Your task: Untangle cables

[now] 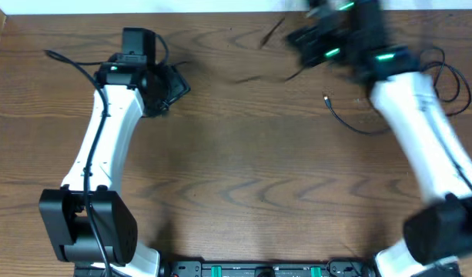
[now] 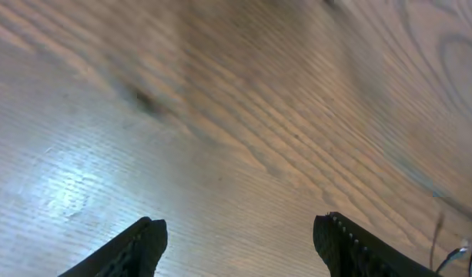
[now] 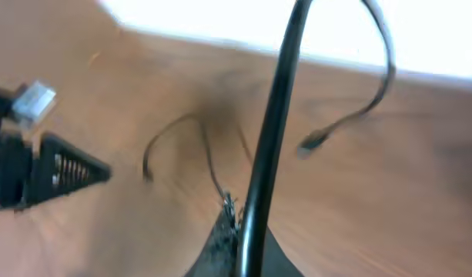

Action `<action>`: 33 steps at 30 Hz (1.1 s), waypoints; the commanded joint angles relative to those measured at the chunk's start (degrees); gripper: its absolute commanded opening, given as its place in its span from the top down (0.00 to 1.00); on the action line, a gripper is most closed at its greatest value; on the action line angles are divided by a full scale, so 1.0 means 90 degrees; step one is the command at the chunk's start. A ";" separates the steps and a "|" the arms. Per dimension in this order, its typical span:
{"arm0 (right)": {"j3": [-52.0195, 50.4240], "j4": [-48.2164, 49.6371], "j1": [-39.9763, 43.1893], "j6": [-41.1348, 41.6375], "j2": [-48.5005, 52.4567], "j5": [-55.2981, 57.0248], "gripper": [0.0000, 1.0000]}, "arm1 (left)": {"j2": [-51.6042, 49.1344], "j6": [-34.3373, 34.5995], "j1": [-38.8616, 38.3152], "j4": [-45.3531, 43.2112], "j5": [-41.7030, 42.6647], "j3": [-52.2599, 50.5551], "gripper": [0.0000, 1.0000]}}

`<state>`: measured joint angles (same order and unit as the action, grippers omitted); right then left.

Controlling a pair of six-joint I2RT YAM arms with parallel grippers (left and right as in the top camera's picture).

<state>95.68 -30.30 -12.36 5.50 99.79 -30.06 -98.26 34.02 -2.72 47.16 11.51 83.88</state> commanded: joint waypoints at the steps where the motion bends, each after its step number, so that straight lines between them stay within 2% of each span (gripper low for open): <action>1: 0.0867 -0.0607 0.0889 -0.0578 -0.0639 0.0308 0.99 | 0.0000 -0.0109 0.0153 0.0085 0.0153 -0.0002 0.32; 8: 0.1416 -0.1224 0.1999 -0.0578 -0.0991 0.0304 0.99 | 0.0000 -0.0109 0.0151 0.0063 0.0151 -0.0002 0.32; 11: 0.1280 -0.1853 0.2016 -0.0872 -0.0869 0.0508 0.99 | 0.0000 -0.0107 0.0151 0.0066 0.0151 -0.0002 0.32; 18: 0.0923 -0.2866 0.1994 -0.1003 -0.0236 0.1989 0.99 | 0.0000 -0.0107 0.0151 0.0090 0.0151 -0.0002 0.32; 26: 0.0833 -0.2975 0.2008 -0.1003 0.0801 0.2297 0.95 | 0.0000 -0.0107 0.0151 0.0090 0.0151 -0.0002 0.20; 27: 0.0833 -0.2975 0.2013 -0.1001 0.0901 0.2487 0.93 | 0.0000 -0.0107 0.0153 0.0087 0.0151 -0.0002 0.07; 28: 0.0833 -0.2977 0.2016 -0.1001 0.0969 0.2650 0.91 | 0.0000 -0.0107 0.0153 0.0087 0.0151 -0.0002 0.02; 30: 0.0833 -0.2992 0.2038 -0.1001 0.1122 0.2997 0.76 | 0.0000 -0.0107 0.0153 0.0087 0.0151 -0.0002 0.02; 33: 0.0833 -0.3019 0.2072 -0.1001 0.1307 0.3451 0.31 | 0.0000 -0.0107 0.0153 0.0087 0.0151 -0.0002 0.02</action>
<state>102.98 -57.28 5.78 -3.27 110.28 -5.39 -98.26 33.21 -1.50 47.72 12.43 83.88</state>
